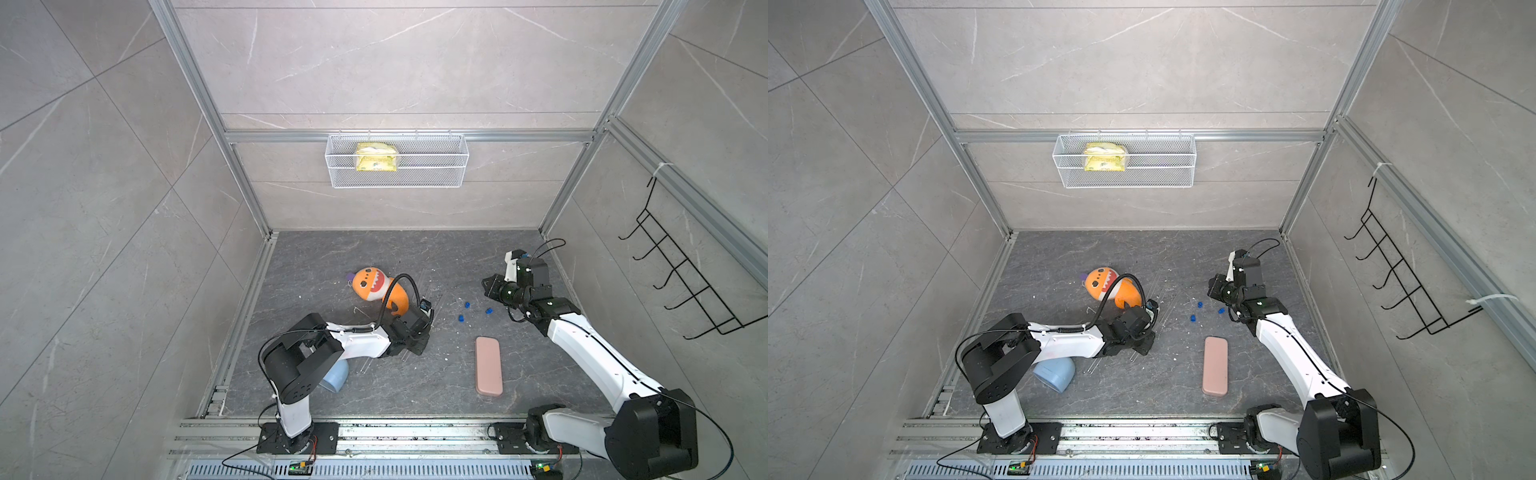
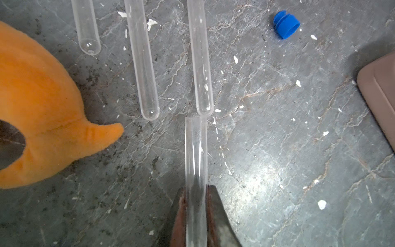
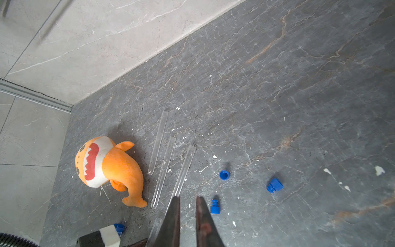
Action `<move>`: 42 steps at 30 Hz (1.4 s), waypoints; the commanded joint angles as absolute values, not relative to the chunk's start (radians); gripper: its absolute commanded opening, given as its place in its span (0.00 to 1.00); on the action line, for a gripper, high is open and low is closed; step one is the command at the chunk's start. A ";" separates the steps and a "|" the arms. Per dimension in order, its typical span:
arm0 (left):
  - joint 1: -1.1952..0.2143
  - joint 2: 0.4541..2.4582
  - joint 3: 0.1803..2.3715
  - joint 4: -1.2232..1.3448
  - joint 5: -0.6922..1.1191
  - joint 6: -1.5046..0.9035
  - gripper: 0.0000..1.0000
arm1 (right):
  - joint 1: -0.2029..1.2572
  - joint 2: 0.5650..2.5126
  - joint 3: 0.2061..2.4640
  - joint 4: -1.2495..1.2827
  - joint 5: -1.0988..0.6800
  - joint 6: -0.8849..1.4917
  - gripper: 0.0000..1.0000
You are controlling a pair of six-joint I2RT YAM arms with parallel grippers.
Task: Remove stoppers from test tubes
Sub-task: Place the test tube at the center of the board.
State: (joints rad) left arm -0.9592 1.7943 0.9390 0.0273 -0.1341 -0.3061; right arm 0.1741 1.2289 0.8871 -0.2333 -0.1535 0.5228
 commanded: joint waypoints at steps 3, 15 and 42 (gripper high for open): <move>-0.956 1.770 0.935 0.026 -0.162 -0.336 0.09 | 0.170 1.247 0.874 -0.213 -0.154 0.522 0.00; -0.956 1.775 0.953 0.006 -0.167 -0.331 0.31 | 0.168 1.301 0.860 -0.179 -0.142 0.529 0.00; -0.962 1.465 0.957 -0.037 -0.194 -0.218 0.48 | 0.170 1.705 0.999 -0.088 0.034 0.558 0.01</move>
State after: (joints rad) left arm -0.9596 1.5105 0.9386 -0.0227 -0.1619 -0.2501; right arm 0.1696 1.6611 0.9676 -0.1017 -0.0113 0.5346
